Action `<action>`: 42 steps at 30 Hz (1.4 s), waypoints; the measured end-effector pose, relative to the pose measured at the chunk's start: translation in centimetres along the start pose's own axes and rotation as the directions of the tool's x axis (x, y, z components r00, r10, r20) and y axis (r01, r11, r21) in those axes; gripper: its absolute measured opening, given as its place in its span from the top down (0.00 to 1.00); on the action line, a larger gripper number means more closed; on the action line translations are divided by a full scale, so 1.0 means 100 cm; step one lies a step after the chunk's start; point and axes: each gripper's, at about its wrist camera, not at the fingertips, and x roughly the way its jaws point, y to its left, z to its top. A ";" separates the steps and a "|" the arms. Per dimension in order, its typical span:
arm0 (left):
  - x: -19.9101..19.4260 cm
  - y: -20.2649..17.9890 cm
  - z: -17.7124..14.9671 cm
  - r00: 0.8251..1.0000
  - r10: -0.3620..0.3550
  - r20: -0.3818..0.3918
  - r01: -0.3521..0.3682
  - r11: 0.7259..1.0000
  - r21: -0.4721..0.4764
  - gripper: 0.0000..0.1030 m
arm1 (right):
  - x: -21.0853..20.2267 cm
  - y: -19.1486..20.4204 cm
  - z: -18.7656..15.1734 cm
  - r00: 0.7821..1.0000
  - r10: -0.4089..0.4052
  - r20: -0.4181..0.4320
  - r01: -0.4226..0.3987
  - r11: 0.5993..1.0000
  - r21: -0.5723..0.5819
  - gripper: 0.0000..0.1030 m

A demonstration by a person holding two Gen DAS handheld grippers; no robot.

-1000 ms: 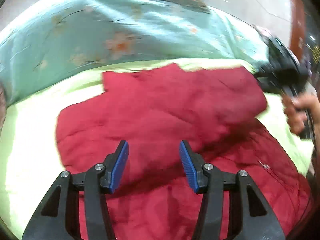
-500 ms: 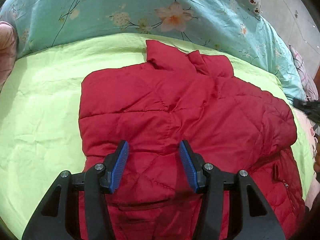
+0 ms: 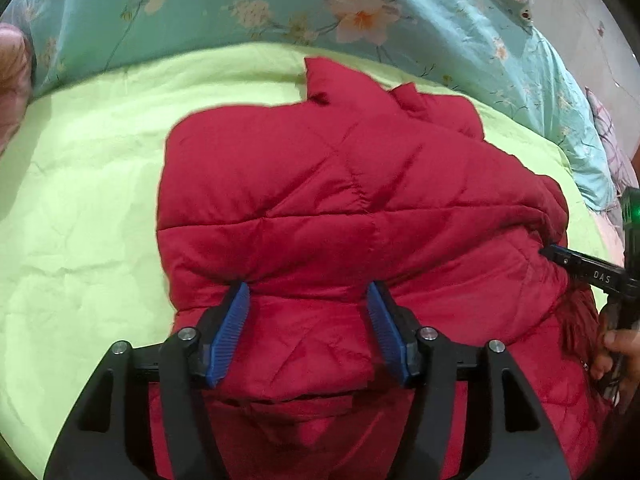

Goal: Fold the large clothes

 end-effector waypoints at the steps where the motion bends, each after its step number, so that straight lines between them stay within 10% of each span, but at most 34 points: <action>1: 0.003 0.001 0.000 1.000 0.001 0.000 -0.001 1.000 -0.006 0.41 | 0.003 -0.005 -0.001 1.000 0.013 0.006 -0.013 1.000 0.013 0.72; 24: 0.008 0.000 0.001 0.999 0.005 -0.031 -0.005 1.000 -0.012 0.39 | -0.043 0.036 -0.001 0.995 0.031 0.099 -0.029 0.999 -0.028 0.60; 28: 0.001 0.002 0.000 0.999 -0.022 -0.033 0.021 1.000 -0.006 0.39 | -0.003 0.027 -0.007 0.997 -0.073 0.015 0.074 0.996 -0.045 0.59; 42: -0.075 0.013 -0.040 1.000 0.009 0.016 -0.009 0.999 -0.032 0.39 | -0.057 0.012 -0.023 0.997 0.048 0.054 -0.051 0.996 0.068 0.47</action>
